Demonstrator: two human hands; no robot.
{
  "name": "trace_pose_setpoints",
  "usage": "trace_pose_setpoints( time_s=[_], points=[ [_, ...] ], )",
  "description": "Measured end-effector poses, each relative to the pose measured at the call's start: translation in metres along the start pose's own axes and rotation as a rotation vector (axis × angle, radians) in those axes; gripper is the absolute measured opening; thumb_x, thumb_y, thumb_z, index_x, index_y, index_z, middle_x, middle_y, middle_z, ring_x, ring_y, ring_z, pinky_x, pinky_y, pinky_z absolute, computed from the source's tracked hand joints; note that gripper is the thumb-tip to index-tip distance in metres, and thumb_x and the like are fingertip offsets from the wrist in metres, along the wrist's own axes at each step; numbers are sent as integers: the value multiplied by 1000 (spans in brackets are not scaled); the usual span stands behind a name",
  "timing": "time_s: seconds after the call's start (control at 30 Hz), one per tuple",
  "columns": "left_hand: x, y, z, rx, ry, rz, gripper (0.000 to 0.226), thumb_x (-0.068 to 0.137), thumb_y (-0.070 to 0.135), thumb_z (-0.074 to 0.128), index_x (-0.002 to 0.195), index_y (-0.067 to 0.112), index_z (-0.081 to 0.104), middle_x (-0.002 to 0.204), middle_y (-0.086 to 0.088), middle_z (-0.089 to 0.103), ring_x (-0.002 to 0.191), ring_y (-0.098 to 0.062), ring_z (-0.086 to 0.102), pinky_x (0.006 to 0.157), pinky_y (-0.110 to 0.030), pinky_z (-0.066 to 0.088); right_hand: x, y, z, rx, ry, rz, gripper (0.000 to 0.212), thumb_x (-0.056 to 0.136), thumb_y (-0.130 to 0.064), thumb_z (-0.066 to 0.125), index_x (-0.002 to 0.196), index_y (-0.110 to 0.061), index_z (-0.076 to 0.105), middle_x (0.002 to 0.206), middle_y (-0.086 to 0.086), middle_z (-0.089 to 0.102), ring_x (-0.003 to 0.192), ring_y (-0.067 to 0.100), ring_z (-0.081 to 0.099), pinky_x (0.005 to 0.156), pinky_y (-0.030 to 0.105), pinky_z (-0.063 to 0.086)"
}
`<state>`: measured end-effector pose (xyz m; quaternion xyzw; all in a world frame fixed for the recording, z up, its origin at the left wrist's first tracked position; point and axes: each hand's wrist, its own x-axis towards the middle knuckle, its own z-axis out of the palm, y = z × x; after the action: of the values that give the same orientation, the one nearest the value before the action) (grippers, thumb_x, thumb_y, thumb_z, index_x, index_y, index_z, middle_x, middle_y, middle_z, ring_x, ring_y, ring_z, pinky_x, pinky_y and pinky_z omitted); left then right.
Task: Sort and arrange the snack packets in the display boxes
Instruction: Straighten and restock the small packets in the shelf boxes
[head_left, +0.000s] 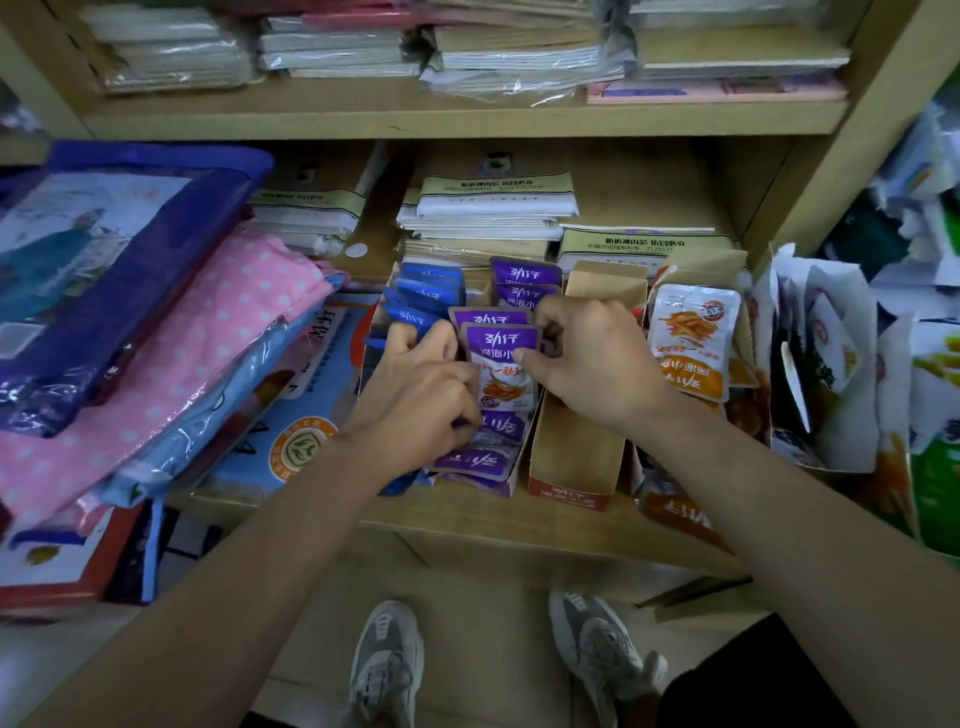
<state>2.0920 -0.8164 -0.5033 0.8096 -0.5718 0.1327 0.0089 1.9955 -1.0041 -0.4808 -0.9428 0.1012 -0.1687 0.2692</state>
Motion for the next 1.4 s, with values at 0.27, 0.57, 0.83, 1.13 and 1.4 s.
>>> trace_pose_setpoints(
  time_s=[0.27,0.57,0.83,1.13,1.4],
  points=[
    [-5,-8,10,-100,125,0,9,88,40,74,80,34,77,85,25,68,94,-15,43,81,-41,27,1,-3,-1,12,16,-1,25,88,-31,75,101,-12,66,102,6,73,93,20,69,71,41,60],
    [-7,-13,2,-470,442,-188,9,98,22,65,95,15,70,90,9,70,83,-11,60,79,-34,44,-2,-3,-10,107,-122,-4,25,92,-23,72,117,-19,68,116,0,69,103,9,63,73,19,55],
    [0,-11,-10,-632,532,-290,15,87,23,81,87,10,75,83,4,69,69,-6,64,62,-20,52,-8,-11,-3,103,-113,-157,43,82,-25,82,121,-18,66,113,-6,60,103,9,59,83,30,56],
    [-17,-13,-20,-76,142,-316,46,63,68,79,73,30,55,63,17,52,68,-9,57,53,-22,31,-7,-13,3,9,18,-143,27,85,-17,80,107,-9,68,107,5,65,99,23,65,76,45,59],
    [-16,-9,-12,-268,76,-408,22,74,31,83,83,30,62,61,22,40,64,-14,51,59,-29,39,-8,-16,-1,-54,62,-120,34,88,-20,77,119,-10,65,118,7,66,107,22,65,79,44,60]
  ],
)
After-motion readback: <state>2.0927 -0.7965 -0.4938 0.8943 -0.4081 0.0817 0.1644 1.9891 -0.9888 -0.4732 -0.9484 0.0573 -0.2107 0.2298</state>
